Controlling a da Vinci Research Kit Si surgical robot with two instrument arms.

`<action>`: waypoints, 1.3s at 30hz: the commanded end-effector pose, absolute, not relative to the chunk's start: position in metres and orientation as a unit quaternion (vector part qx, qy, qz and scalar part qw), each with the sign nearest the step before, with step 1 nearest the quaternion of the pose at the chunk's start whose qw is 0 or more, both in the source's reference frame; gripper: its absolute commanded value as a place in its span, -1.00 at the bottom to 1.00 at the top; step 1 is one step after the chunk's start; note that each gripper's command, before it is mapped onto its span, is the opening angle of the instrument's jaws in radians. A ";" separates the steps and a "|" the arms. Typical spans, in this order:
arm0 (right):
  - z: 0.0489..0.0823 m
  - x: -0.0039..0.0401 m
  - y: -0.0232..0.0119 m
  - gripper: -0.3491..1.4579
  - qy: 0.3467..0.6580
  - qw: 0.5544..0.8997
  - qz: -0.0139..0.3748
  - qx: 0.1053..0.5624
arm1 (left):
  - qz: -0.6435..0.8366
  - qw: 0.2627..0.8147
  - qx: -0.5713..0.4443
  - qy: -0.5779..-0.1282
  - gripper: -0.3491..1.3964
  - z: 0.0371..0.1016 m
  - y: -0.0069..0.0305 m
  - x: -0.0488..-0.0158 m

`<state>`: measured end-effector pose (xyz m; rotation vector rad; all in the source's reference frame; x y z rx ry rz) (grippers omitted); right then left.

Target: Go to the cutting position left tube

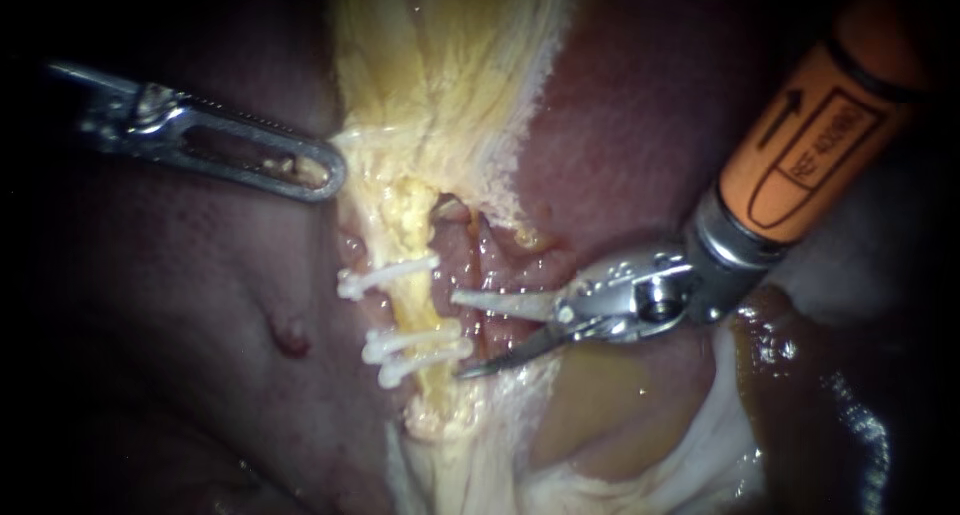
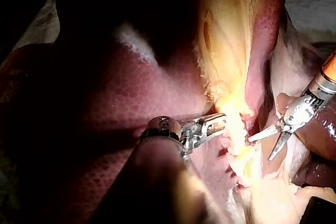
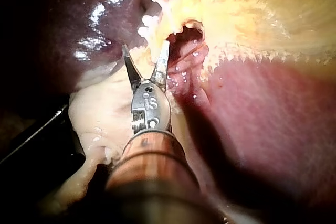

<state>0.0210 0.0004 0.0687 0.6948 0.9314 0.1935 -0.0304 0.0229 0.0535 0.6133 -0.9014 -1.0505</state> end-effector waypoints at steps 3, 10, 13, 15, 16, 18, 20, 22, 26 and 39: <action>0.0698 0.0211 0.0004 0.98 0.437 0.832 0.090 0.330 | -0.476 0.727 0.278 -0.409 -1.00 0.0534 0.0229 -0.0304; 0.0722 0.0207 0.0012 0.98 0.435 0.832 0.092 0.331 | -0.476 0.727 0.278 -0.409 -1.00 0.0534 0.0229 -0.0304; 0.0729 0.0206 0.0014 0.98 0.434 0.832 0.094 0.332 | -0.476 0.727 0.278 -0.409 -1.00 0.0534 0.0229 -0.0303; 0.0732 0.0205 0.0016 0.98 0.434 0.833 0.094 0.331 | -0.476 0.727 0.278 -0.409 -1.00 0.0534 0.0229 -0.0303; 0.0733 0.0205 0.0016 0.98 0.434 0.833 0.094 0.331 | -0.476 0.727 0.278 -0.409 -1.00 0.0534 0.0229 -0.0303; 0.0734 0.0205 0.0017 0.98 0.434 0.833 0.094 0.331 | -0.476 0.727 0.279 -0.409 -1.00 0.0534 0.0229 -0.0303; 0.0735 0.0205 0.0017 0.98 0.434 0.833 0.094 0.331 | -0.476 0.727 0.279 -0.409 -1.00 0.0534 0.0229 -0.0303; 0.0734 0.0206 0.0017 0.98 0.434 0.833 0.094 0.331 | -0.476 0.727 0.279 -0.409 -1.00 0.0534 0.0229 -0.0303; 0.0734 0.0209 0.0017 0.98 0.438 0.830 0.096 0.331 | -0.476 0.727 0.279 -0.409 -1.00 0.0534 0.0229 -0.0303; 0.0722 0.0229 0.0011 0.94 0.466 0.804 0.057 0.366 | -0.476 0.727 0.278 -0.409 -1.00 0.0535 0.0229 -0.0304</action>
